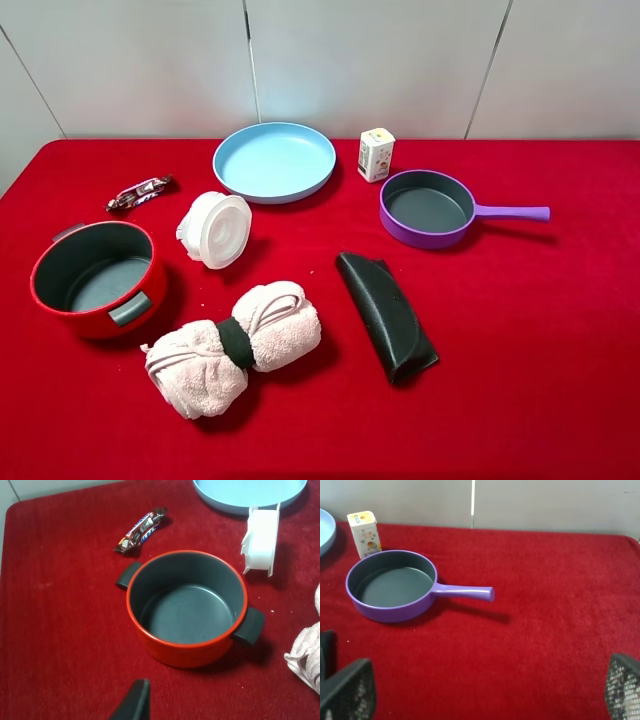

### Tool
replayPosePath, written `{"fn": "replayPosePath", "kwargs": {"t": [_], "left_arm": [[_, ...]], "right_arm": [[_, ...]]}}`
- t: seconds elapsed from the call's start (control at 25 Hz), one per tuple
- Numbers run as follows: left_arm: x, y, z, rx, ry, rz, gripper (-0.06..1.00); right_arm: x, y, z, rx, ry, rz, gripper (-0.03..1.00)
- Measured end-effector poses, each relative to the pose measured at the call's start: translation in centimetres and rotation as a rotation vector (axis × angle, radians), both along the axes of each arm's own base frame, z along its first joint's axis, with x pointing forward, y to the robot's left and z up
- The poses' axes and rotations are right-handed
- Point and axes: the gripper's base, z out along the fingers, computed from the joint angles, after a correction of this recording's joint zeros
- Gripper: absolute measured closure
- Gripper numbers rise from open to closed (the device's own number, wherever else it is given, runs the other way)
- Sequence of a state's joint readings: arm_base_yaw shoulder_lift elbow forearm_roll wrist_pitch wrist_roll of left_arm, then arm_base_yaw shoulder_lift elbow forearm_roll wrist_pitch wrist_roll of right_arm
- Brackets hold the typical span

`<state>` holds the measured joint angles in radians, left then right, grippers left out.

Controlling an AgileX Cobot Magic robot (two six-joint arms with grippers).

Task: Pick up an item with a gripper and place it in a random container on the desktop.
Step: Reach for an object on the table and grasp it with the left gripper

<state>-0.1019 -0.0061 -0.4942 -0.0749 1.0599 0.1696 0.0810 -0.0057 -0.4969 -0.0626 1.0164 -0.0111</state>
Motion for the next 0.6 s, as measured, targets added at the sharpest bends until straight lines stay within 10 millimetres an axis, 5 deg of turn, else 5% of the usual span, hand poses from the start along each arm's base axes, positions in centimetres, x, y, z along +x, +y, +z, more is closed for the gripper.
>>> {"fn": "replayPosePath", "kwargs": {"t": [0.6], "left_arm": [[0.0, 0.0, 0.0, 0.0, 0.0, 0.0, -0.04]], "right_arm": [[0.0, 0.0, 0.0, 0.0, 0.0, 0.0, 0.27]]}}
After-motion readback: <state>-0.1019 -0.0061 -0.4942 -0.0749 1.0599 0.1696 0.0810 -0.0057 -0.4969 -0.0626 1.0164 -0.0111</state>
